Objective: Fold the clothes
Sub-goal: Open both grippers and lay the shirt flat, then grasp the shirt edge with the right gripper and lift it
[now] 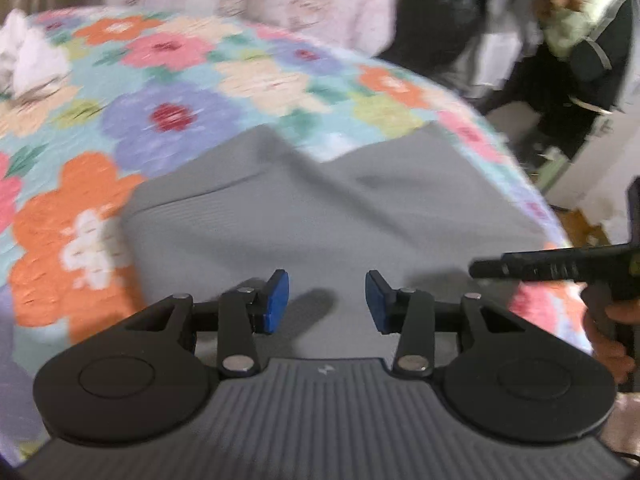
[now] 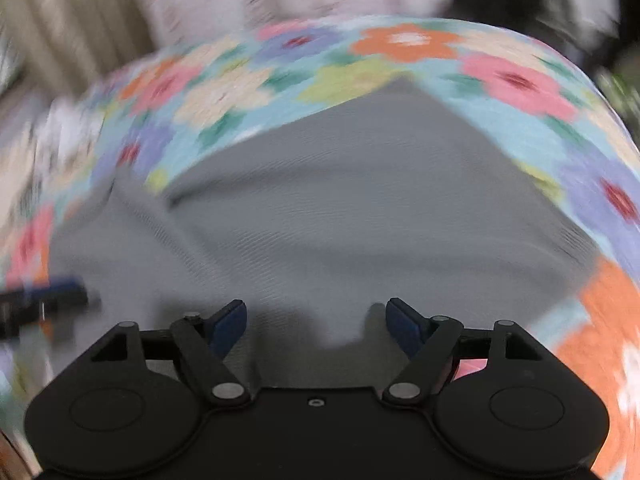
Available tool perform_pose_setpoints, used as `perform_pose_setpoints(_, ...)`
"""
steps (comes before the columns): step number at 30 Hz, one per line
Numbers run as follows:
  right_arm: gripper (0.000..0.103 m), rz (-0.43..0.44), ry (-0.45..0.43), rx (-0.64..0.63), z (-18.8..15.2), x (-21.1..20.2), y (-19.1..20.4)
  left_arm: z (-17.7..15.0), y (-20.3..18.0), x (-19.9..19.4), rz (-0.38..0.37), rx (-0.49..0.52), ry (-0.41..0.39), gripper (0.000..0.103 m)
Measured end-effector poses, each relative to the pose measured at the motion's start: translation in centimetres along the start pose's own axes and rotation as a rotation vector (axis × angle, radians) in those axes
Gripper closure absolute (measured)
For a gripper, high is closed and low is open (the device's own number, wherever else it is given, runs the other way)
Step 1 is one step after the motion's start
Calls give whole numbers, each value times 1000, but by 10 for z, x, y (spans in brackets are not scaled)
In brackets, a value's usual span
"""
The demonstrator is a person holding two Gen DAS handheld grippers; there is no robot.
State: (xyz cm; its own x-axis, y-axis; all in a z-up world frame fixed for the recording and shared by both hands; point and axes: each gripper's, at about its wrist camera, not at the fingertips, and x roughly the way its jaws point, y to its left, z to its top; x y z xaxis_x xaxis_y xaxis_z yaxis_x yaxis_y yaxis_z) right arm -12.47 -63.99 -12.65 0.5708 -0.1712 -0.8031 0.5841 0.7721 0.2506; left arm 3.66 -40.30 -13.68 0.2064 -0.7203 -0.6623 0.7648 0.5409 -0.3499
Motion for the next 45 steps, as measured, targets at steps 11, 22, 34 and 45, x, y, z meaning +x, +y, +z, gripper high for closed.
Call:
perform_pose_setpoints(11,22,123,-97,617,-21,-11,-146,-9,-68,45,-80,76,148,54)
perform_pose_setpoints(22,93,-5,-253,490,9,17,-111,-13,-55,58,-86,-46,251,53)
perform_pose_setpoints(34,96,363,-361,-114,-3,-40,73,-1,33,-53,-49,-374,-5,55)
perform_pose_setpoints(45,97,333,22,-466,-46,11,131,-39,72,-54,-68,-437,-90,53)
